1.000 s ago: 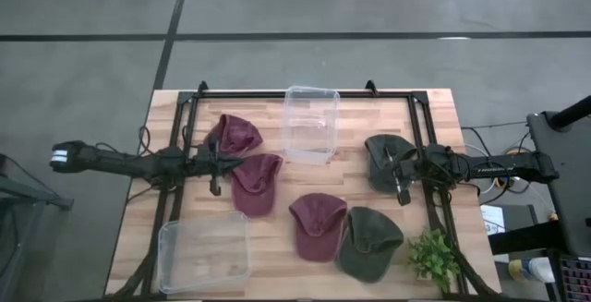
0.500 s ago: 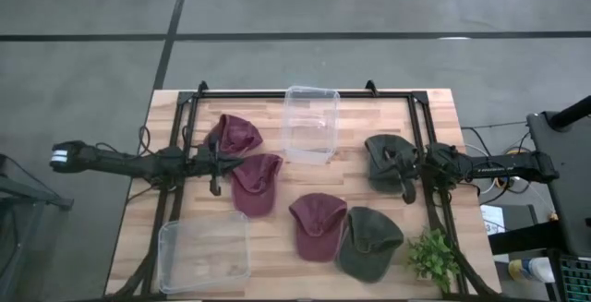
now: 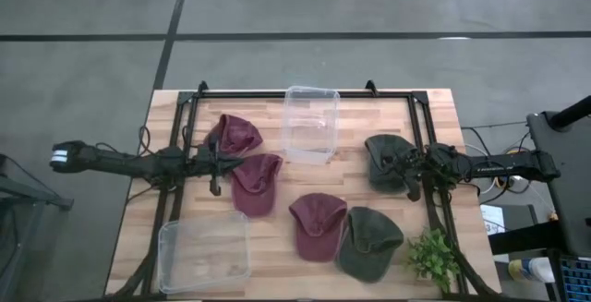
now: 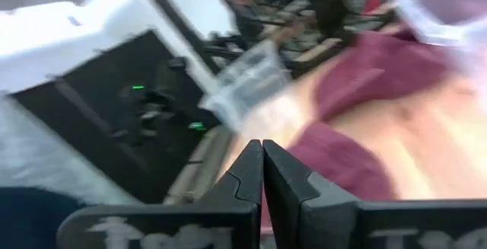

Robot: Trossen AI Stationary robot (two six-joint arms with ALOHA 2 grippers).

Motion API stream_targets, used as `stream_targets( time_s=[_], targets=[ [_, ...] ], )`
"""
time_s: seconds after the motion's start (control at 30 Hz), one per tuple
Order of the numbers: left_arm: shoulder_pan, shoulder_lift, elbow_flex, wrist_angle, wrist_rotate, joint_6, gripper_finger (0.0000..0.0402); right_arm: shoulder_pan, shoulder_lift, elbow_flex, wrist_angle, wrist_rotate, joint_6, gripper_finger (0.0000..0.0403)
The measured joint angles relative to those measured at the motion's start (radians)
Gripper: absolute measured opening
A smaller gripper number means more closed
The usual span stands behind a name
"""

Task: Pick and place caps into container
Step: Put the top green cap into the top transparent container

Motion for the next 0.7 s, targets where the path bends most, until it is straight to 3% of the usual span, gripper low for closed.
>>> stream_targets(
  time_s=[0.2, 0.37, 0.7],
  targets=[
    [0.0, 0.0, 0.0, 0.0, 0.0, 0.0, 0.0, 0.0, 0.04, 0.0, -0.013, 0.087, 0.086, 0.0013],
    [-0.001, 0.0, 0.0, 0.0, 0.0, 0.0, 0.0, 0.0, 0.129, -0.001, -0.079, 0.241, 0.118, 0.0041],
    [-0.001, 0.0, 0.0, 0.0, 0.0, 0.0, 0.0, 0.007, 0.254, 0.033, 0.042, 0.195, 0.326, 0.0167]
  ],
)
